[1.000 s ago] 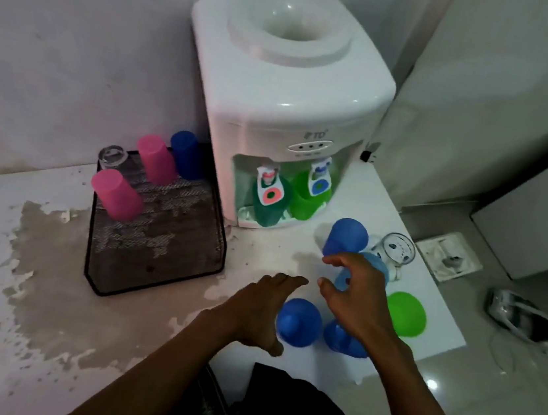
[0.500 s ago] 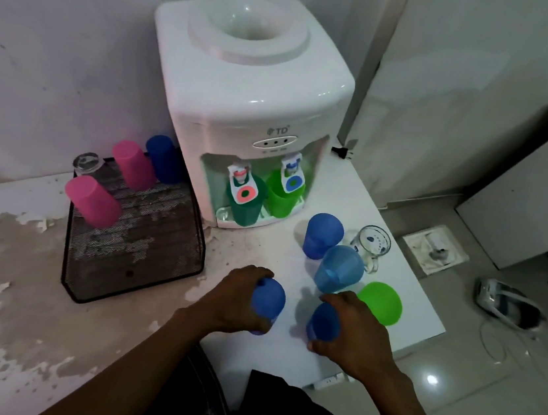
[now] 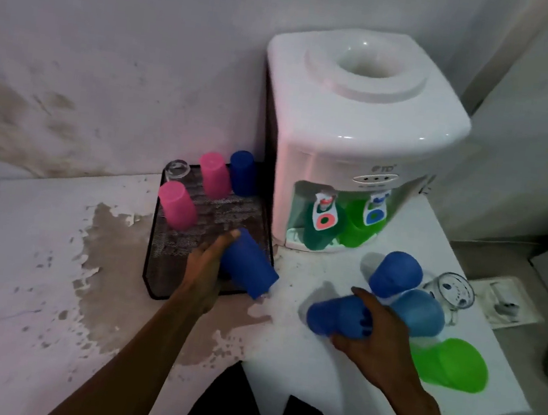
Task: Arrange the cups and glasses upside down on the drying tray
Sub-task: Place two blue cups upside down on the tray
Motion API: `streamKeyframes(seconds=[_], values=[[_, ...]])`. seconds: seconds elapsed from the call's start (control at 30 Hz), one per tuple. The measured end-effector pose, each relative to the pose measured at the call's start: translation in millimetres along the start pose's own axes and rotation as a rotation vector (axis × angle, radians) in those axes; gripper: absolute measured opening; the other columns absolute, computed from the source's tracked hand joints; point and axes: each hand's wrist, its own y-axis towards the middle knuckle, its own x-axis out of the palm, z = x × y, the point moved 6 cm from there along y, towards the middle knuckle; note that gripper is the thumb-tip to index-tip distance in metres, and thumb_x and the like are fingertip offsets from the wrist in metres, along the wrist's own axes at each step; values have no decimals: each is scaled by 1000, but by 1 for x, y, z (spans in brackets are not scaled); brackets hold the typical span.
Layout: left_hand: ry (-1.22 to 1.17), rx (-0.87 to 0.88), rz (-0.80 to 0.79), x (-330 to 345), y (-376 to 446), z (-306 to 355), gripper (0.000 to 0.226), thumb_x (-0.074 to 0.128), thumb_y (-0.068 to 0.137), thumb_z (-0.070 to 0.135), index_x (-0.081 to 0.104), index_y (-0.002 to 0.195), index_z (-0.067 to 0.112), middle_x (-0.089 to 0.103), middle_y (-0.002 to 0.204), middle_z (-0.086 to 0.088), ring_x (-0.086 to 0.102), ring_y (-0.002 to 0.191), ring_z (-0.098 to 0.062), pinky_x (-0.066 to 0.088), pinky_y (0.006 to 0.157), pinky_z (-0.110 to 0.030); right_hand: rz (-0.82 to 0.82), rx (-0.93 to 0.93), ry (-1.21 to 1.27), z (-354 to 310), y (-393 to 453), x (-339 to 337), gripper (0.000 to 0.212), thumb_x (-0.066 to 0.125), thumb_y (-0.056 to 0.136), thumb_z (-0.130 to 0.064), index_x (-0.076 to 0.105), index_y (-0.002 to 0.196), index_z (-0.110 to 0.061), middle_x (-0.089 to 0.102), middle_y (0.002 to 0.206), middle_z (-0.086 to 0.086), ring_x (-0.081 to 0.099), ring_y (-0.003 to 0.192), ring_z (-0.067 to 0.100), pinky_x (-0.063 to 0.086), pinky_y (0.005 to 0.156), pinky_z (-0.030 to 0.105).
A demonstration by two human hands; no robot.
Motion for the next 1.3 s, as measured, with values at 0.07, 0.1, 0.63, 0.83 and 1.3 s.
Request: streamKeyframes(seconds=[0.07, 0.1, 0.63, 0.83, 1.3], values=[[-139, -100, 25, -8, 6, 3, 41, 69, 82, 41, 64, 110, 13, 69, 109, -10, 65, 98, -28, 54, 77, -42, 17, 4, 67, -23, 15, 7, 92, 89, 55, -21, 46, 136, -20, 61, 107, 0, 60, 96, 18, 49, 85, 30], [-194, -158, 25, -10, 8, 4, 44, 66, 82, 46, 64, 109, 12, 70, 103, -11, 66, 91, -28, 54, 76, -41, 26, 20, 98, -32, 22, 10, 94, 91, 54, -18, 45, 136, -19, 60, 107, -1, 59, 95, 17, 48, 82, 27], [-590, -580, -16, 3, 103, 26, 31, 56, 87, 35, 60, 92, 4, 67, 81, -17, 58, 80, -30, 58, 59, -38, 33, 260, 655, -103, 107, 102, 62, 73, 65, 14, 59, 118, -15, 64, 109, 1, 64, 91, 14, 51, 74, 29], [-766, -703, 74, 6, 138, 18, 45, 60, 87, 39, 56, 110, 0, 60, 96, -23, 57, 90, -37, 45, 102, -37, 4, 266, 584, -116, 125, 126, 44, 77, 68, 3, 64, 102, -23, 69, 97, -5, 66, 91, 16, 52, 78, 34], [-872, -700, 88, 11, 167, 30, 45, 47, 96, 32, 52, 134, 7, 54, 135, -19, 48, 128, -33, 42, 104, -43, -149, 428, 342, -138, 138, 149, 68, 66, 61, -32, 47, 126, -25, 65, 114, 6, 65, 93, 25, 54, 85, 45]])
